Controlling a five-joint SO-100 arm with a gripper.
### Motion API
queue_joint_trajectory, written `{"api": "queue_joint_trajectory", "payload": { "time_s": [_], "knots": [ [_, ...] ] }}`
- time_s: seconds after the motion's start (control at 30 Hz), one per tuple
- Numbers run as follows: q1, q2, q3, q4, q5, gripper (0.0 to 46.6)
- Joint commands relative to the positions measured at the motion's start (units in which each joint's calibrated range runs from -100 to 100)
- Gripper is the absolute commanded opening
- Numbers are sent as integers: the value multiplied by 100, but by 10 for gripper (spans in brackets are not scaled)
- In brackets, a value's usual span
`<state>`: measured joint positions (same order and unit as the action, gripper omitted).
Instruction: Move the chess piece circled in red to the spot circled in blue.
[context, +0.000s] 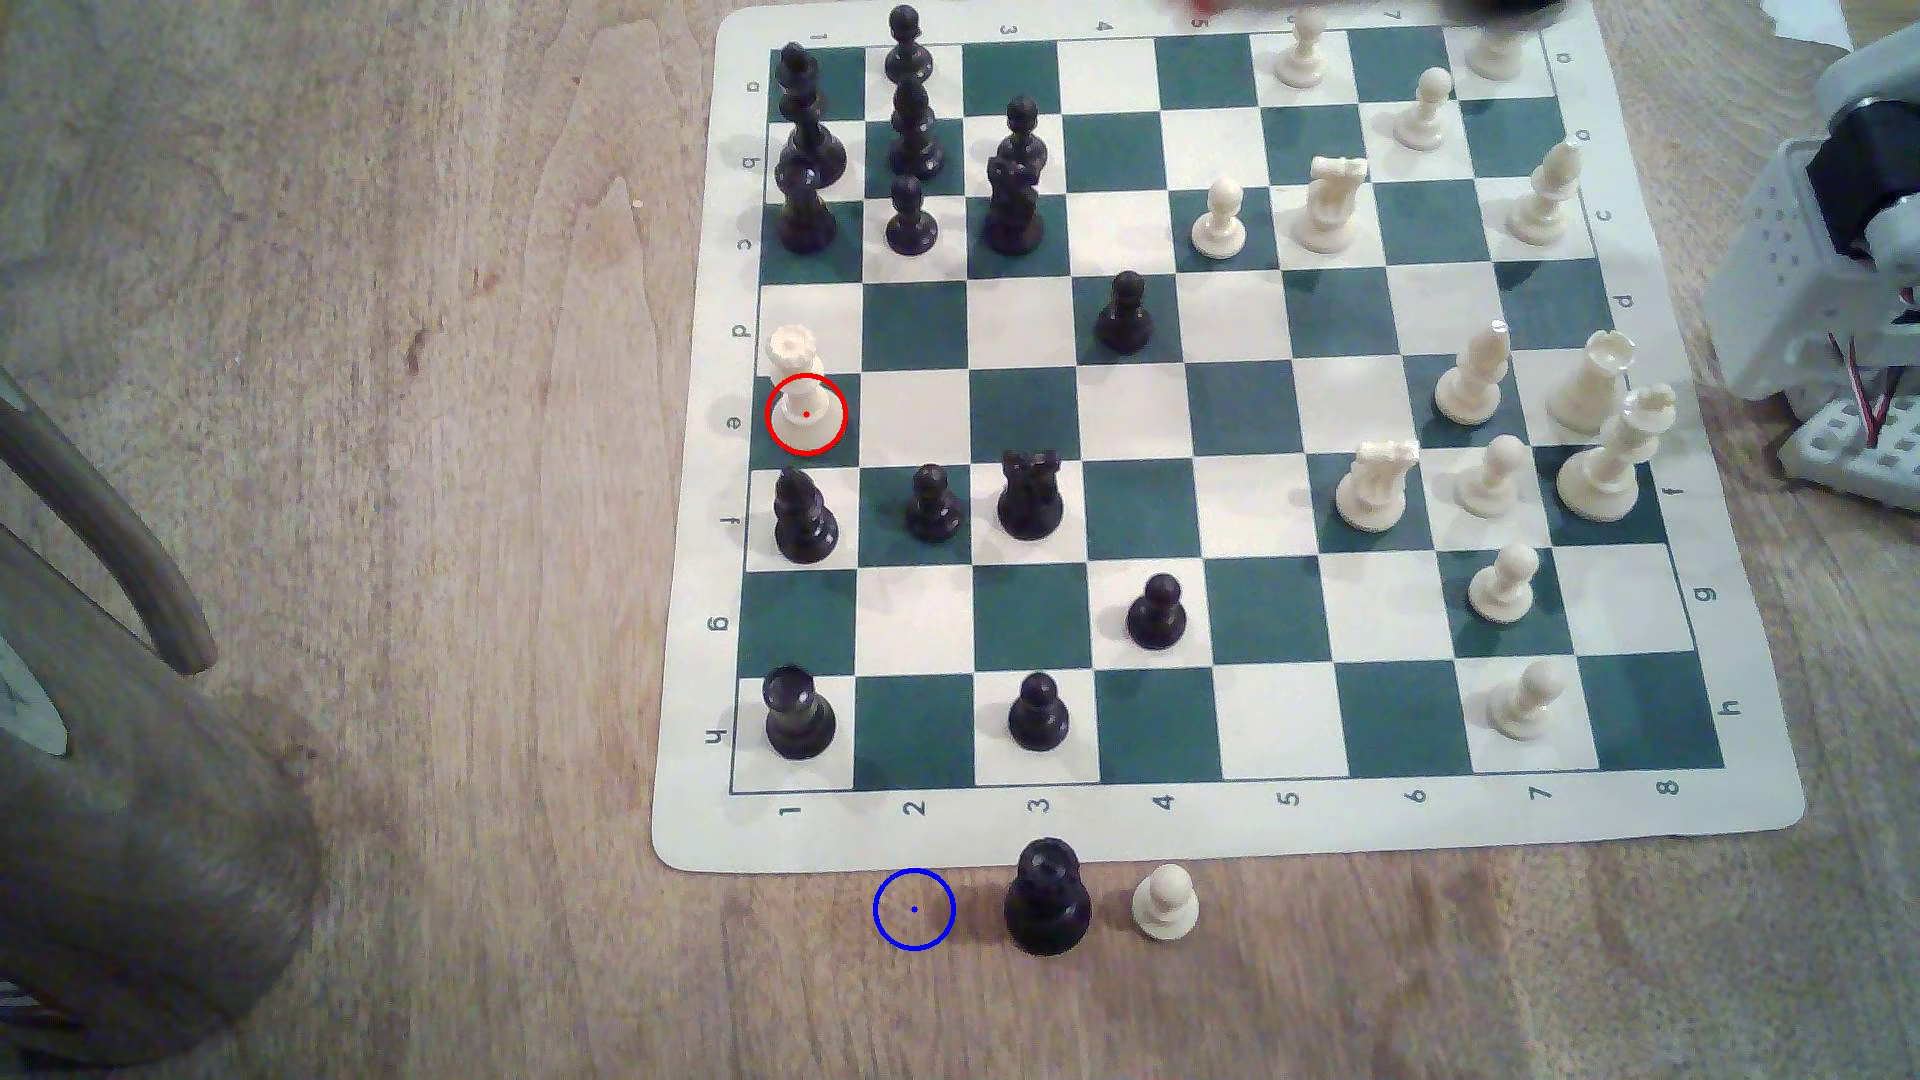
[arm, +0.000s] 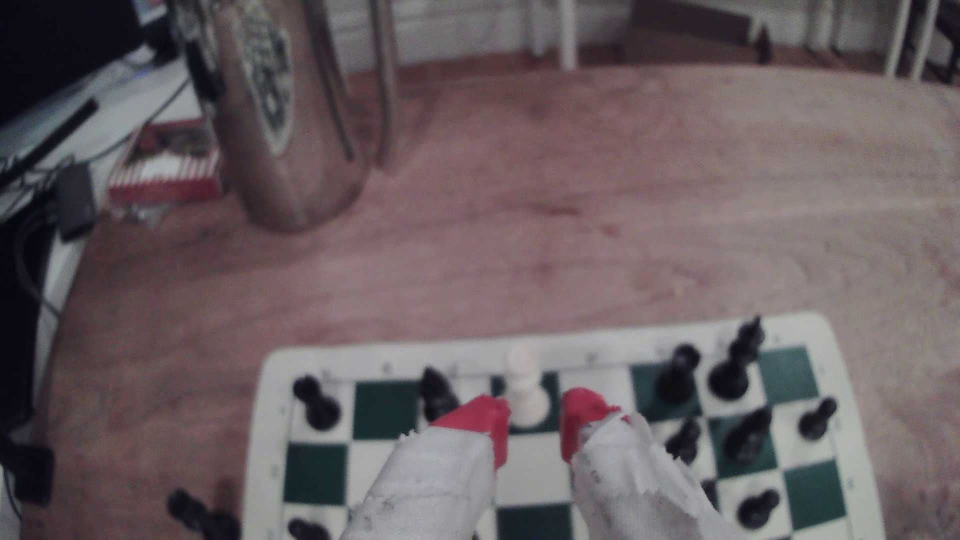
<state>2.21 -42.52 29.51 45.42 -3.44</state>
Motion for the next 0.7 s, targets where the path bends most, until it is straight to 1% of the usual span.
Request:
{"api": "queue_joint_trajectory", "payload": {
  "time_s": [0.0, 0.03, 0.23, 0.3, 0.43, 0.47, 0.5, 0.6, 0.67],
  "knots": [
    [-6, 1858, -2806, 593, -93, 66],
    [2, 2283, -3268, 659, -98, 65],
    [49, 3751, -4728, 921, -98, 65],
    [49, 4507, -5553, 1183, -98, 62],
    [111, 5313, -6432, 1371, -156, 63],
    [158, 5585, -6686, 1371, -244, 94],
    [189, 5712, -6804, 1388, -283, 113],
    [252, 6043, -7031, 1388, -308, 143],
    [260, 6162, -7076, 1388, -313, 147]
  ]
}}
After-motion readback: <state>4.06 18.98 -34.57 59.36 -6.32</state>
